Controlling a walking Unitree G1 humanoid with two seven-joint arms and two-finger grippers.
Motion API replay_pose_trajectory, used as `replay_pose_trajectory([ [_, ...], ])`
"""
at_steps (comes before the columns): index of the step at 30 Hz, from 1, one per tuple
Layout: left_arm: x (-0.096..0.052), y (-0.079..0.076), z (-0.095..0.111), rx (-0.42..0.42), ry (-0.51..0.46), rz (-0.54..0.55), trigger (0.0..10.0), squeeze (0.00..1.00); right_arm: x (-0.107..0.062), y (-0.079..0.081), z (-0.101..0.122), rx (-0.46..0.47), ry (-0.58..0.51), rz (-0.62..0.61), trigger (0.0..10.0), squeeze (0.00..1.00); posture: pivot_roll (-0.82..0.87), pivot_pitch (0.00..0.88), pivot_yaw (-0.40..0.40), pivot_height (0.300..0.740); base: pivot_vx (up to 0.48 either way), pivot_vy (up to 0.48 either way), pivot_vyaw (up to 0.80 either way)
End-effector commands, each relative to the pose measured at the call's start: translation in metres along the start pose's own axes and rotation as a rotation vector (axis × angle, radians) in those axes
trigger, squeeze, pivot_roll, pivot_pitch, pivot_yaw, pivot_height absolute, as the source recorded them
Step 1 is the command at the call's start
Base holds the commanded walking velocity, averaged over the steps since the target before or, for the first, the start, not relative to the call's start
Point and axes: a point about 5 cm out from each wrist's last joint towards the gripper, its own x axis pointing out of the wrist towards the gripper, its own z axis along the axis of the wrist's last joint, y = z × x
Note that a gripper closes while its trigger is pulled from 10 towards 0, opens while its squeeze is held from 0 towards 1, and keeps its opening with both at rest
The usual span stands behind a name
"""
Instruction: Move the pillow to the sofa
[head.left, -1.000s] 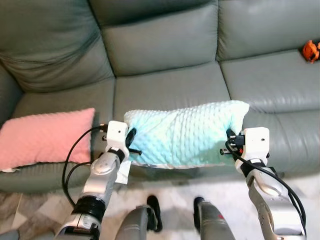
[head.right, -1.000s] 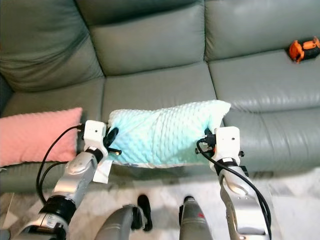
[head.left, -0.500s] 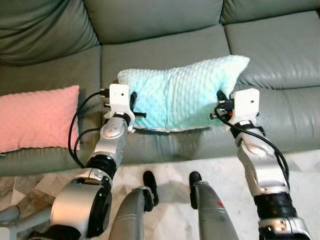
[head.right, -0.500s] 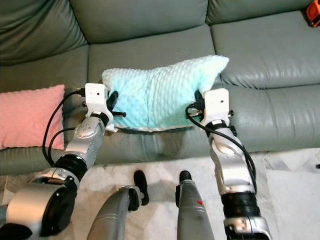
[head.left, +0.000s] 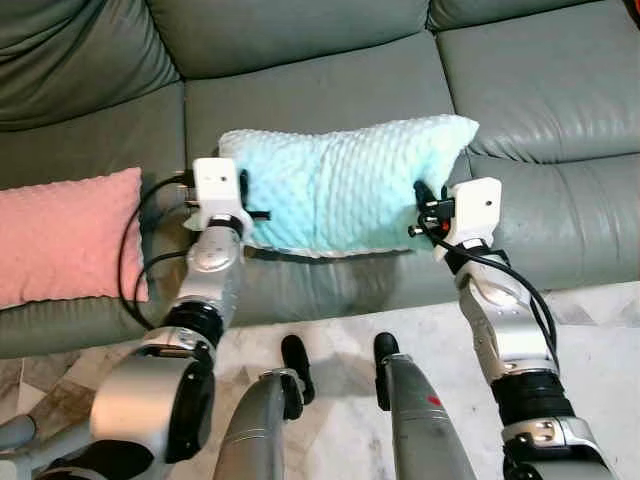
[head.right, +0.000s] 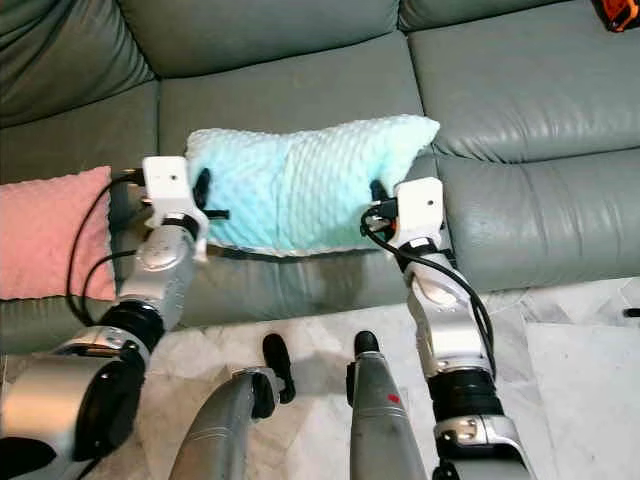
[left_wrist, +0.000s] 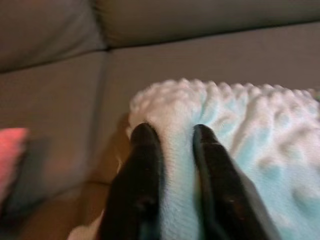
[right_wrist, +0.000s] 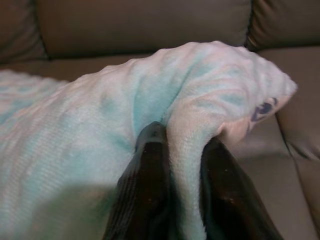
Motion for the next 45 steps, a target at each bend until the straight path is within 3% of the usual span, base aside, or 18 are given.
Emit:
replay_pose_trajectory([
  [1,-0.009,0.013,-0.020,0.029,0.057,0.050,10.0,1.00,-0.006,0.009,-0.009,0.015,0.016,0.041,10.0,1.00,-0.25,0.686,0.162,0.740,0.000,0.000,0.00],
  [8,-0.015,0.028,-0.030,0.039,0.077,0.095,10.0,1.00,-0.009,0.022,-0.006,0.010,-0.005,0.111,10.0,1.00,-0.26,0.672,0.145,0.740,0.000,0.000,0.00],
  [15,-0.019,0.024,-0.036,0.033,0.087,0.099,10.0,1.00,-0.017,0.022,-0.007,0.006,-0.001,0.123,10.0,1.00,-0.26,0.664,0.144,0.740,0.000,0.000,0.00],
  [18,-0.022,0.025,-0.039,0.034,0.092,0.092,10.0,1.00,-0.024,0.021,-0.012,0.007,0.020,0.116,10.0,1.00,-0.26,0.654,0.147,0.740,0.000,0.000,0.00],
  [25,-0.030,0.040,-0.049,0.063,0.101,0.048,10.0,1.00,-0.060,0.011,-0.036,0.022,0.132,0.055,10.0,1.00,-0.25,0.621,0.153,0.740,0.000,0.000,0.00],
  [29,-0.036,0.048,-0.056,0.072,0.114,0.055,10.0,1.00,-0.067,0.004,-0.037,0.027,0.143,-0.010,10.0,1.00,-0.24,0.591,0.151,0.740,0.000,0.000,0.00],
  [34,-0.068,0.056,-0.086,0.100,0.159,0.029,10.0,1.00,-0.076,-0.010,-0.037,-0.005,0.155,-0.117,10.0,1.00,-0.23,0.532,0.156,0.740,0.000,0.000,0.00],
  [41,-0.091,0.052,-0.100,0.092,0.186,-0.022,10.0,1.00,-0.067,-0.025,-0.036,-0.002,0.165,-0.163,10.0,1.00,-0.21,0.517,0.165,0.740,0.000,0.000,0.00],
  [43,-0.098,0.053,-0.099,0.087,0.187,-0.049,10.0,1.00,-0.062,-0.023,-0.032,0.045,0.167,-0.173,10.0,1.00,-0.19,0.510,0.168,0.740,0.000,0.000,0.00],
  [45,-0.104,0.053,-0.099,0.078,0.193,-0.075,10.0,1.00,-0.063,-0.009,-0.032,0.069,0.183,-0.128,10.0,1.00,-0.18,0.491,0.167,0.740,0.000,0.000,0.00],
])
